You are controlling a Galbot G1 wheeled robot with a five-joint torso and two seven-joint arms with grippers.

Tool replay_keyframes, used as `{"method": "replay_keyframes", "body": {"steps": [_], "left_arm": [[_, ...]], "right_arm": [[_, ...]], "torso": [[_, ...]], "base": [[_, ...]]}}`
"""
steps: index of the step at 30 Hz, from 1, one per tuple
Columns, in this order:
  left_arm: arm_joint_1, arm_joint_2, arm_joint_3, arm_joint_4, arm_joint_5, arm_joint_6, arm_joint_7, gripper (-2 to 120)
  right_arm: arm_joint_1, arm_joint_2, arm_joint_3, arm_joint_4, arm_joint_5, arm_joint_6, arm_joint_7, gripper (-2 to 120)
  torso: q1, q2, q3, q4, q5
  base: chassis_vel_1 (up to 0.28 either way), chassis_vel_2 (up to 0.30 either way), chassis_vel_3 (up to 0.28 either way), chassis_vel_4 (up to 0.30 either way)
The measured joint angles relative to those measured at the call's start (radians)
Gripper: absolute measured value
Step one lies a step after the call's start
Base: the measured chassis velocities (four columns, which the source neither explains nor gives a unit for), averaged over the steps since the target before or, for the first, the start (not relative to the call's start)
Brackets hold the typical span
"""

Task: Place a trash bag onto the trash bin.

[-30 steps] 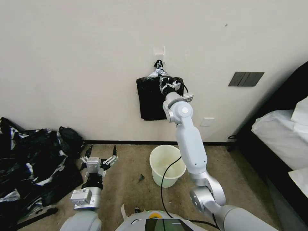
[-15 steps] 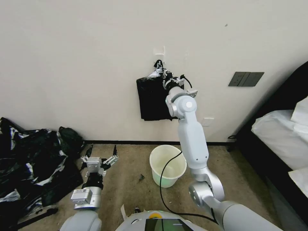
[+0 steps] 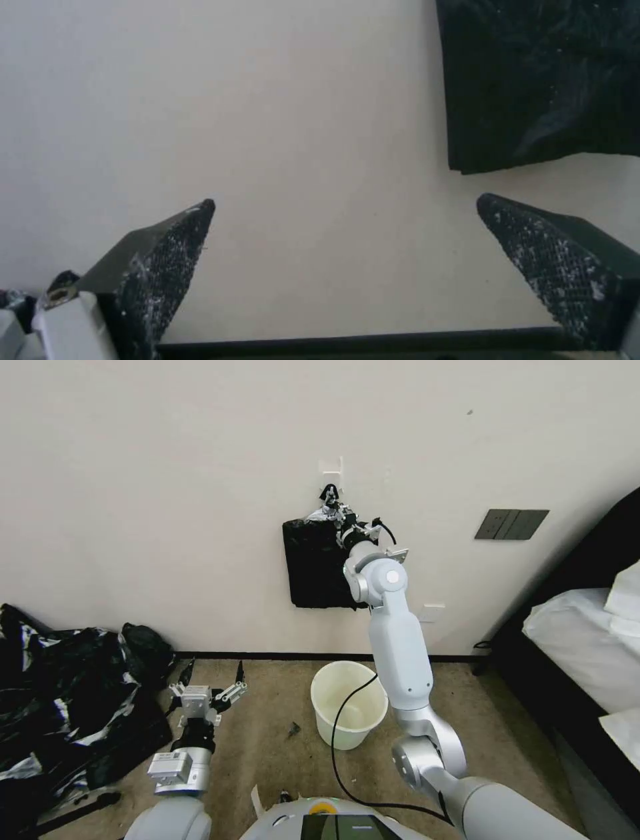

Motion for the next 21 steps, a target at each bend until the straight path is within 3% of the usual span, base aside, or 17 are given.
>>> {"method": "replay_keyframes", "body": {"steps": [7, 21], "left_arm": [[-0.004, 0.0, 0.002, 0.0, 0.001, 0.0, 0.001, 100], [-0.002, 0.001, 0.0, 0.0, 0.001, -0.001, 0.006, 100]], "right_arm": [[-0.005, 0.0, -0.023, 0.011, -0.039, -0.002, -0.018, 28], [0.013, 0.0, -0.015, -0.025, -0.048, -0.003, -0.023, 30]], "torso": [[0.0, 0.0, 0.0, 0.0001, 0.0], [0.0, 0.0, 0.0, 0.0001, 0.0]], "base": [[0.0, 0.0, 0.0, 0.0], [0.0, 0.0, 0.0, 0.0]]}}
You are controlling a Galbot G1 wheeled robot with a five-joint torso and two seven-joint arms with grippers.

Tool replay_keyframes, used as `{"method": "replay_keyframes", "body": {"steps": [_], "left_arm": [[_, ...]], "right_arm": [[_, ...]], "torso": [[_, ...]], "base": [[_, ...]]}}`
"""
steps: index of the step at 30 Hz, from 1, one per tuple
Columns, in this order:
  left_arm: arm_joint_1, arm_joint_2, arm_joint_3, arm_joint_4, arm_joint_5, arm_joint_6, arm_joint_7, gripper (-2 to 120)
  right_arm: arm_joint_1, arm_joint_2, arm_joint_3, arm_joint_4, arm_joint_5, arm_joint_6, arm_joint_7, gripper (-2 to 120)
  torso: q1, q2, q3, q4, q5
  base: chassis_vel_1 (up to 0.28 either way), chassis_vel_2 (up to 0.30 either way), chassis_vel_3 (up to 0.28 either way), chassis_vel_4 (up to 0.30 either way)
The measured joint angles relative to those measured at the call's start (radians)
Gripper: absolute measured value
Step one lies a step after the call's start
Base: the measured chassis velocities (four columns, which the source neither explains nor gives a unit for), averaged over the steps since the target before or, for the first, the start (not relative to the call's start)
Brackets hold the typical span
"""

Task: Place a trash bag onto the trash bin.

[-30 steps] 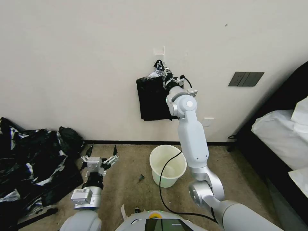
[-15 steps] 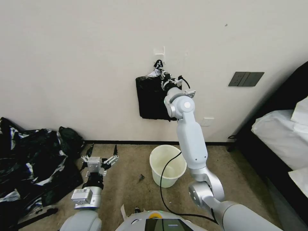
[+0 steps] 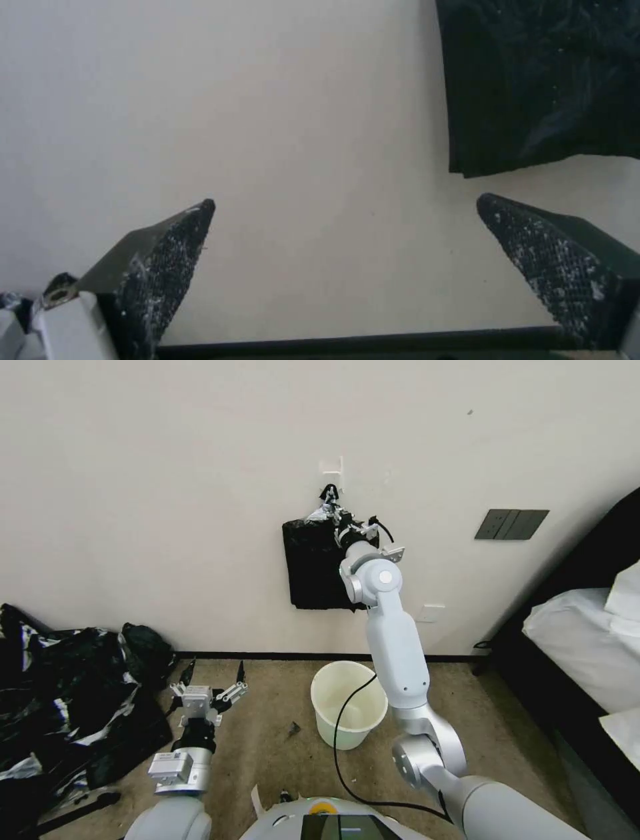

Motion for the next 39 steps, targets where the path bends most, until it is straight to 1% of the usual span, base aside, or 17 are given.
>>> {"method": "replay_keyframes", "body": {"steps": [2, 4, 5, 6, 8, 9, 10, 19, 27, 33, 39], "left_arm": [[-0.002, 0.0, 0.0, 0.0, 0.0, 0.0, 0.0, 100], [-0.005, -0.001, 0.0, 0.0, 0.0, -0.001, 0.0, 100], [-0.005, -0.001, 0.0, 0.0, 0.0, -0.001, 0.0, 100], [-0.006, -0.002, 0.0, 0.0, -0.001, -0.002, 0.0, 100], [-0.006, -0.002, 0.0, 0.0, -0.001, -0.002, 0.0, 100], [-0.006, -0.002, 0.0, 0.0, -0.001, -0.002, 0.0, 100], [-0.007, -0.001, -0.001, 0.0, -0.001, -0.002, 0.0, 100], [-0.011, 0.0, -0.004, 0.0, -0.004, -0.005, -0.001, 100], [-0.018, -0.006, 0.003, 0.0, -0.004, -0.007, -0.001, 100], [-0.022, -0.006, 0.004, 0.0, -0.004, -0.008, -0.001, 100], [-0.026, 0.0, 0.0, 0.0, -0.007, -0.009, -0.003, 100]], "right_arm": [[0.002, 0.0, -0.001, -0.001, 0.0, 0.0, 0.0, 29], [0.005, 0.0, -0.004, -0.001, 0.0, 0.0, 0.0, 22], [0.005, 0.0, -0.004, -0.001, 0.0, 0.0, 0.0, 22], [0.005, 0.0, -0.006, -0.001, 0.0, 0.0, 0.0, 15], [0.005, 0.0, -0.009, -0.002, 0.001, 0.001, 0.001, 6], [0.005, 0.0, -0.009, -0.002, 0.001, 0.001, 0.001, 6], [0.005, 0.0, -0.009, -0.003, 0.002, 0.002, 0.004, 0], [0.003, 0.0, -0.013, 0.001, 0.021, 0.009, 0.032, 0], [-0.043, -0.002, -0.03, 0.072, 0.04, 0.026, 0.096, 0], [-0.105, -0.032, -0.032, 0.113, 0.052, 0.026, 0.113, 0], [-0.204, -0.079, -0.052, 0.17, 0.056, 0.02, 0.116, 0]], "torso": [[0.0, 0.0, 0.0, 0.0, 0.0], [0.0, 0.0, 0.0, -0.0001, 0.0], [0.0, 0.0, 0.0, -0.0001, 0.0], [0.0, 0.0, 0.0, -0.0001, 0.0], [0.0, 0.0, 0.0, 0.0, 0.0], [0.0, 0.0, 0.0, 0.0, 0.0], [0.0, 0.0, 0.0, 0.0, 0.0], [0.0, 0.0, 0.0, 0.0, 0.0], [0.0, 0.0, 0.0, 0.0002, 0.0], [0.0, 0.0, 0.0, -0.0001, 0.0001], [0.0, 0.0, 0.0, -0.0001, 0.0002]], "base": [[0.0, 0.0, 0.0, 0.0], [0.0, 0.0, 0.0, 0.0], [0.0, 0.0, 0.0, 0.0], [0.0, 0.0, 0.0, 0.0], [0.0, 0.0, 0.0, 0.0], [0.0, 0.0, 0.0, 0.0], [0.0, 0.0, 0.0, 0.0], [0.0, 0.0, 0.0, 0.0], [0.0, 0.0, 0.0, 0.0], [0.0, 0.0, 0.0, 0.0], [0.0, 0.0, 0.0, 0.0]]}}
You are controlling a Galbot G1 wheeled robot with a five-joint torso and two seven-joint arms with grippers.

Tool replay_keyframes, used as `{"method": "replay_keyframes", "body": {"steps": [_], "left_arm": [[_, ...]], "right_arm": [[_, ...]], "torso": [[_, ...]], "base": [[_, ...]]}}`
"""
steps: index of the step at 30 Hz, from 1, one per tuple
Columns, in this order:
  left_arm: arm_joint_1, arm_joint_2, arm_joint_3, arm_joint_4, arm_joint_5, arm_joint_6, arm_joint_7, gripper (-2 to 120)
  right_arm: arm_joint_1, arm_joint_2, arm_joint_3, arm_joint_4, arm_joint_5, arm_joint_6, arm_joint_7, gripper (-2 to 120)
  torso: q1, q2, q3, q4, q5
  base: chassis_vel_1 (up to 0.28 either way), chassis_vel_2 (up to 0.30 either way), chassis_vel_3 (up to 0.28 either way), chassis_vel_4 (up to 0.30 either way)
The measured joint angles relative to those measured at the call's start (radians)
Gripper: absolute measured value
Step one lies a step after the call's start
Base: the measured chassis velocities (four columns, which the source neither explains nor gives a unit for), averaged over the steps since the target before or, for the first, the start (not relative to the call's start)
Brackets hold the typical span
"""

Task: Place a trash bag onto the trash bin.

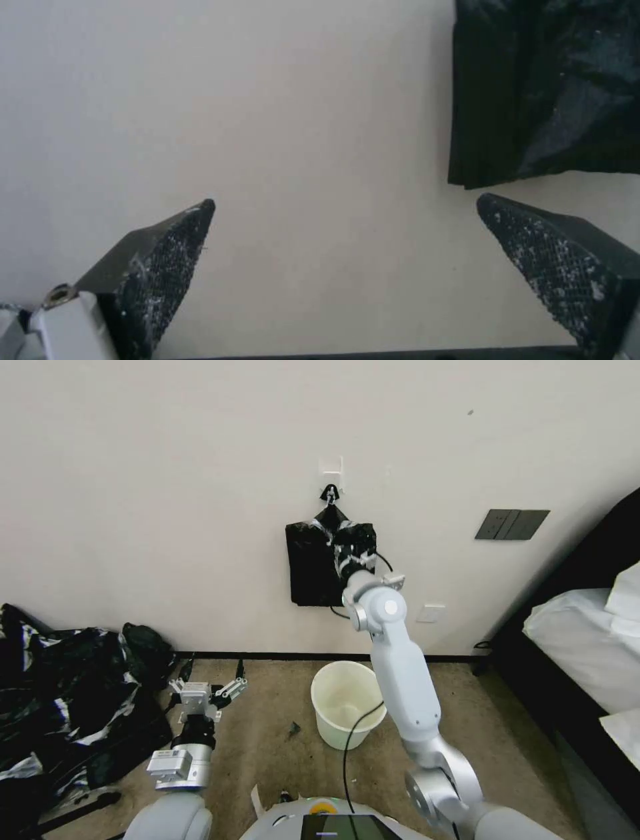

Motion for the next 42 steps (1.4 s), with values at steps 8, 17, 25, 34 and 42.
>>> {"method": "replay_keyframes", "body": {"steps": [8, 17, 25, 34, 42], "left_arm": [[-0.019, 0.005, 0.002, 0.0, -0.01, 0.0, 0.0, 100], [-0.049, 0.025, -0.003, 0.0, -0.041, 0.004, -0.004, 100], [-0.063, 0.04, -0.003, 0.0, -0.059, 0.008, -0.004, 100], [-0.087, 0.084, -0.003, 0.0, -0.098, 0.028, -0.002, 100], [-0.205, 0.285, 0.003, 0.002, -0.239, 0.085, 0.024, 100]], "right_arm": [[-0.12, -0.082, -0.04, 0.077, -0.001, -0.009, -0.008, 0], [-0.226, -0.144, -0.066, 0.168, -0.002, -0.019, -0.009, 0], [-0.326, -0.184, -0.07, 0.237, -0.017, -0.029, -0.014, 0], [-0.46, -0.201, -0.077, 0.319, -0.065, -0.031, -0.035, 0], [-0.526, -0.186, -0.091, 0.34, -0.145, -0.033, -0.057, 0]], "torso": [[0.0, 0.0, 0.0, 0.0001, 0.0], [0.0, 0.0, 0.0, 0.0002, -0.0001], [0.0, 0.0, 0.0, 0.0001, -0.0001], [0.0, 0.0, 0.0, 0.0002, -0.0002], [0.0, 0.0, 0.0, 0.0002, -0.0004]], "base": [[0.0, 0.0, 0.0, 0.0], [0.0, 0.0, 0.0, 0.0], [0.0, 0.0, 0.0, 0.0], [0.0, 0.0, 0.0, 0.0], [0.0, 0.0, 0.0, 0.0]]}}
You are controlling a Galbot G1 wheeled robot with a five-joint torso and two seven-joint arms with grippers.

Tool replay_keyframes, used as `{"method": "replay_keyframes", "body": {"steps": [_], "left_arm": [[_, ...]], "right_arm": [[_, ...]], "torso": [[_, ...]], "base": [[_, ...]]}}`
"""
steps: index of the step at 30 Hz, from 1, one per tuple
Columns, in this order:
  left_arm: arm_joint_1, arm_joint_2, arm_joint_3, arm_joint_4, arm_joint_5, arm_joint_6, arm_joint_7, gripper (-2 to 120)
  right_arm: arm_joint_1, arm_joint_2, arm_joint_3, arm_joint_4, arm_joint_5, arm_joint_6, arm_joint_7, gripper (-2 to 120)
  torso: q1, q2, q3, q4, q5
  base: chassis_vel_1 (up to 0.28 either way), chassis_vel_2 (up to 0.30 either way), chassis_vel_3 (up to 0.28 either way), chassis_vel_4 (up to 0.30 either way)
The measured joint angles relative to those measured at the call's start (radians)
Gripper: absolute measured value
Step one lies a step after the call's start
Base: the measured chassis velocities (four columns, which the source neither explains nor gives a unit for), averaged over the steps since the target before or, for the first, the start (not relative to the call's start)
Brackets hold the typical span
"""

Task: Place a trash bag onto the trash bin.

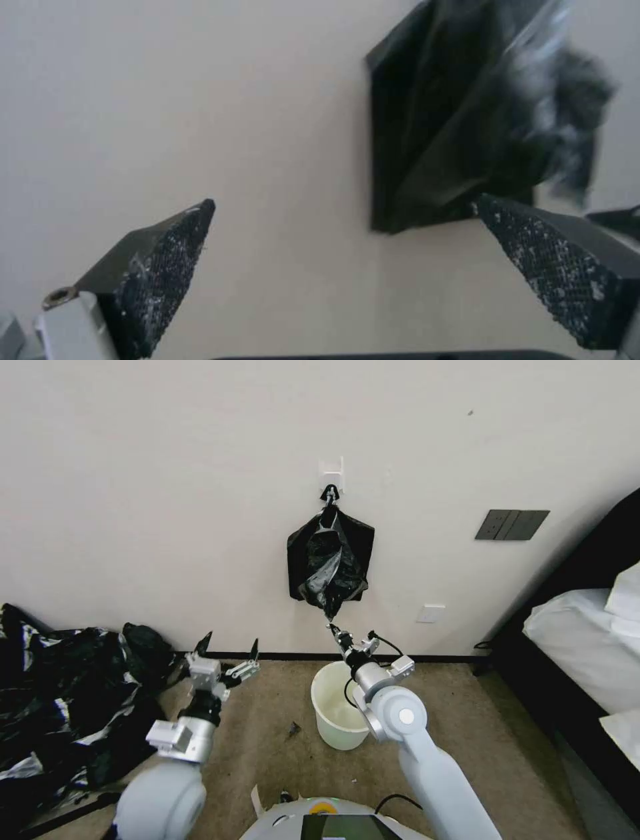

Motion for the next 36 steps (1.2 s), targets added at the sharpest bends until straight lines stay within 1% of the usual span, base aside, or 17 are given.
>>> {"method": "replay_keyframes", "body": {"steps": [2, 3, 5, 7, 10, 11, 13, 14, 15, 17, 18, 21, 22, 25, 26, 29, 36], "left_arm": [[-0.066, 0.096, 0.009, 0.013, -0.069, 0.033, 0.0, 100], [-0.066, 0.096, 0.009, 0.013, -0.069, 0.033, 0.0, 100], [-0.171, 0.19, 0.038, 0.045, -0.149, 0.058, -0.003, 100], [-0.211, 0.213, 0.051, 0.056, -0.168, 0.065, -0.003, 100], [-0.4, 0.275, 0.119, 0.114, -0.238, 0.092, -0.01, 100], [-0.4, 0.275, 0.119, 0.114, -0.238, 0.092, -0.01, 100], [-0.499, 0.29, 0.171, 0.146, -0.267, 0.111, -0.016, 100], [-0.576, 0.295, 0.218, 0.171, -0.284, 0.13, -0.024, 100], [-0.576, 0.295, 0.218, 0.171, -0.284, 0.13, -0.024, 100], [-0.695, 0.297, 0.304, 0.209, -0.305, 0.147, -0.04, 100], [-0.695, 0.297, 0.304, 0.209, -0.305, 0.147, -0.04, 100], [-0.87, 0.289, 0.452, 0.271, -0.334, 0.173, -0.069, 100], [-0.87, 0.289, 0.452, 0.271, -0.334, 0.173, -0.069, 100], [-1.013, 0.267, 0.558, 0.351, -0.358, 0.2, -0.108, 100], [-1.013, 0.267, 0.558, 0.351, -0.358, 0.2, -0.108, 100], [-1.106, 0.239, 0.616, 0.404, -0.358, 0.242, -0.137, 100], [-1.166, 0.216, 0.675, 0.434, -0.358, 0.281, -0.144, 100]], "right_arm": [[0.004, 0.006, -0.008, -0.011, -0.028, 0.0, -0.006, 0], [0.004, 0.006, -0.008, -0.011, -0.028, 0.0, -0.006, 0], [0.025, 0.016, -0.021, -0.032, -0.07, 0.0, -0.016, 0], [0.033, 0.02, -0.024, -0.039, -0.085, -0.001, -0.021, 0], [0.08, 0.03, -0.05, -0.07, -0.133, -0.002, -0.031, 0], [0.08, 0.03, -0.05, -0.07, -0.133, -0.002, -0.031, 0], [0.107, 0.03, -0.063, -0.085, -0.14, -0.002, -0.032, 0], [0.123, 0.029, -0.069, -0.093, -0.141, -0.003, -0.032, 0], [0.123, 0.029, -0.069, -0.093, -0.141, -0.003, -0.032, 0], [0.136, 0.027, -0.074, -0.1, -0.141, -0.003, -0.032, 0], [0.136, 0.027, -0.074, -0.1, -0.141, -0.003, -0.032, 0], [0.136, 0.025, -0.075, -0.101, -0.14, -0.004, -0.033, 0], [0.136, 0.025, -0.075, -0.101, -0.14, -0.004, -0.033, 0], [0.132, 0.024, -0.068, -0.1, -0.14, -0.004, -0.036, 0], [0.132, 0.024, -0.068, -0.1, -0.14, -0.004, -0.036, 0], [0.133, 0.021, -0.06, -0.099, -0.138, -0.004, -0.037, 0], [0.139, 0.025, -0.054, -0.107, -0.136, -0.004, -0.043, 0]], "torso": [[0.0, 0.0, 0.0, -0.0003, 0.0001], [0.0, 0.0, 0.0, -0.0003, 0.0001], [0.0, 0.0, 0.0, -0.0001, 0.0], [0.0, 0.0, 0.0, -0.0001, 0.0], [0.0, 0.0, 0.0, -0.0002, 0.0001], [0.0, 0.0, 0.0, -0.0002, 0.0001], [0.0, 0.0, 0.0, -0.0001, 0.0], [0.0, 0.0, 0.0, 0.0001, 0.0], [0.0, 0.0, 0.0, 0.0001, 0.0], [0.0, 0.0, 0.0, 0.0, 0.0001], [0.0, 0.0, 0.0, 0.0, 0.0001], [0.0, 0.0, 0.0, -0.0003, 0.0003], [0.0, 0.0, 0.0, -0.0003, 0.0003], [0.0, 0.0, 0.0, -0.0003, 0.0003], [0.0, 0.0, 0.0, -0.0003, 0.0003], [0.0, 0.0, 0.0, -0.0003, 0.0003], [0.0, 0.0, 0.0, 0.0, 0.0004]], "base": [[0.0, 0.0, 0.0, 0.0], [0.0, 0.0, 0.0, 0.0], [0.0, 0.0, 0.0, 0.0], [0.0, 0.0, 0.0, 0.0], [0.0, 0.0, 0.0, 0.0], [0.0, 0.0, 0.0, 0.0], [0.0, 0.0, 0.0, 0.0], [0.0, 0.0, 0.0, 0.0], [0.0, 0.0, 0.0, 0.0], [0.0, 0.0, 0.0, 0.0], [0.0, 0.0, 0.0, 0.0], [0.0, 0.0, 0.0, 0.0], [0.0, 0.0, 0.0, 0.0], [0.0, 0.0, 0.0, 0.0], [0.0, 0.0, 0.0, 0.0], [0.0, 0.0, 0.0, 0.0], [0.0, 0.0, 0.0, 0.0]]}}
